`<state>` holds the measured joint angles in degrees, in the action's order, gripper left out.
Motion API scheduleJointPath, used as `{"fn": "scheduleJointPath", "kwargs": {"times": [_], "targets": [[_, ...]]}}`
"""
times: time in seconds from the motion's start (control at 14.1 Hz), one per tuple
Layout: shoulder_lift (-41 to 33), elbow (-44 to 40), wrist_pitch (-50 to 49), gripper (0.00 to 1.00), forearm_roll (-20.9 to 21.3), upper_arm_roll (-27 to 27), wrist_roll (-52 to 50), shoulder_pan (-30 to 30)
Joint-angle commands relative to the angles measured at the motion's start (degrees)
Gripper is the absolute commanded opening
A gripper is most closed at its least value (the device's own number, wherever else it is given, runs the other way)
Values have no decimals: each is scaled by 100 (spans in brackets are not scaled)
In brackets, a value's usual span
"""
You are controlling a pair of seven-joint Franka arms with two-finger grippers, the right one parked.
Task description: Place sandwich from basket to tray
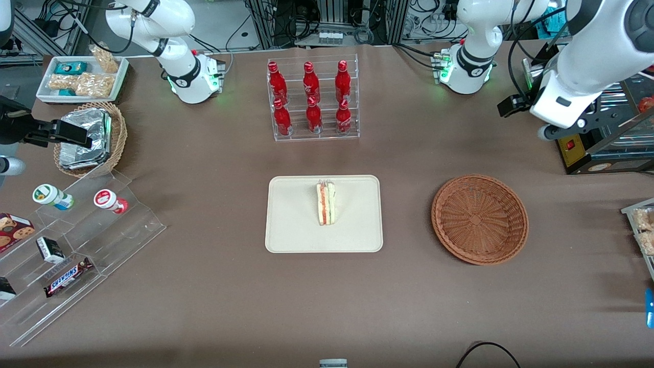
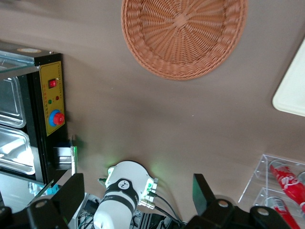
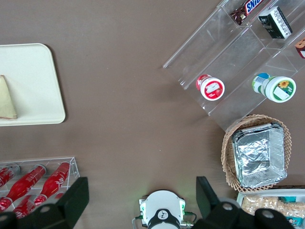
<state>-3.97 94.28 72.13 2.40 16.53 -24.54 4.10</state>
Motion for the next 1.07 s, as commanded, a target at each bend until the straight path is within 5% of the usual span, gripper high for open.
{"fn": "scheduleJointPath", "kwargs": {"times": [0.0,0.99], "targets": [[422,-437,-261,100,-99,17,-86,3],[740,-938,83,100,-73,-1,-7,29]]}}
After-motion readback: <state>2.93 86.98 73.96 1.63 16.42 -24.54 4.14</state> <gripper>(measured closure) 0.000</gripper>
